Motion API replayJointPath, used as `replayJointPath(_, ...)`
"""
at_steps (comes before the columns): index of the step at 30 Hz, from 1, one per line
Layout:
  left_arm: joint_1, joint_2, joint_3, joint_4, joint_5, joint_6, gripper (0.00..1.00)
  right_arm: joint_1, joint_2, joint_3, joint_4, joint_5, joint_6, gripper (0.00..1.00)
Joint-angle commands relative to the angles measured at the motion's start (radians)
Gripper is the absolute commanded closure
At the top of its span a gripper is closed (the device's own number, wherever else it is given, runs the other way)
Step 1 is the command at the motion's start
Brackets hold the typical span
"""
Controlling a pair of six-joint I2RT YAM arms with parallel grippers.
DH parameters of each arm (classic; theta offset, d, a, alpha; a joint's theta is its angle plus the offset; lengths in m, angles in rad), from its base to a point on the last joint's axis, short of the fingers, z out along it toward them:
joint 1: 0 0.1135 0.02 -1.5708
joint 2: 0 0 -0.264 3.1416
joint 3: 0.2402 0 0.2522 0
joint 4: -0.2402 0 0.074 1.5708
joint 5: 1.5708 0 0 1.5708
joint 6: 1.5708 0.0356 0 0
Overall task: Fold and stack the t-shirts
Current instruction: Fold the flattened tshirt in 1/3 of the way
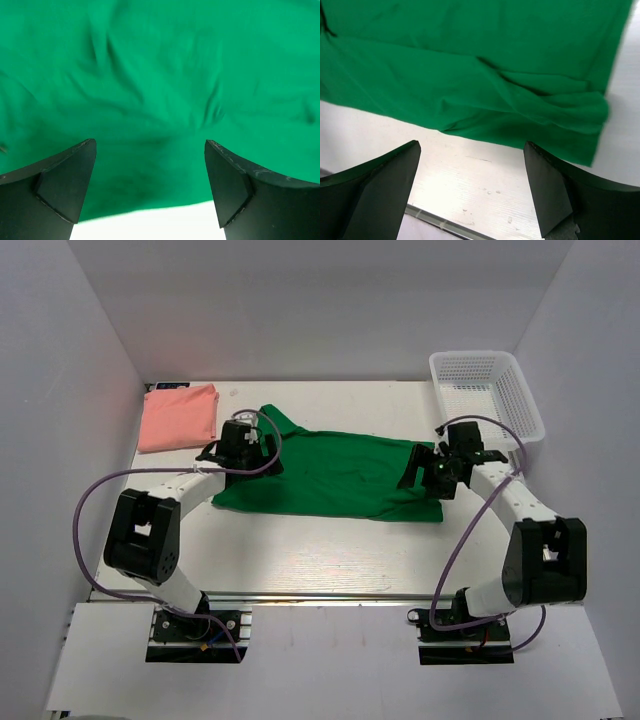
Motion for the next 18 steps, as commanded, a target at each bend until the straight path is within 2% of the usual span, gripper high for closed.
replayJointPath(1, -0.007, -0.019, -0.051, 0.030, 0.078, -0.043, 0.01, 0.023, 0.041, -0.006, 0.065, -0.069, -0.020, 0.11)
replayJointPath(6, 0.012, -0.007, -0.098, 0.019, 0.053, -0.052, 0.01, 0.023, 0.130, 0.020, 0.104, 0.012, 0.016, 0.11)
replayJointPath(14, 0.012, 0.002, -0.172, -0.035, -0.008, -0.061, 0.01, 0.013, 0.351, 0.150, 0.227, 0.249, 0.128, 0.11)
replayJointPath(18, 0.012, -0.008, -0.172, -0.064, -0.088, -0.071, 0.01, 0.010, 0.398, 0.213, 0.160, 0.359, 0.161, 0.11)
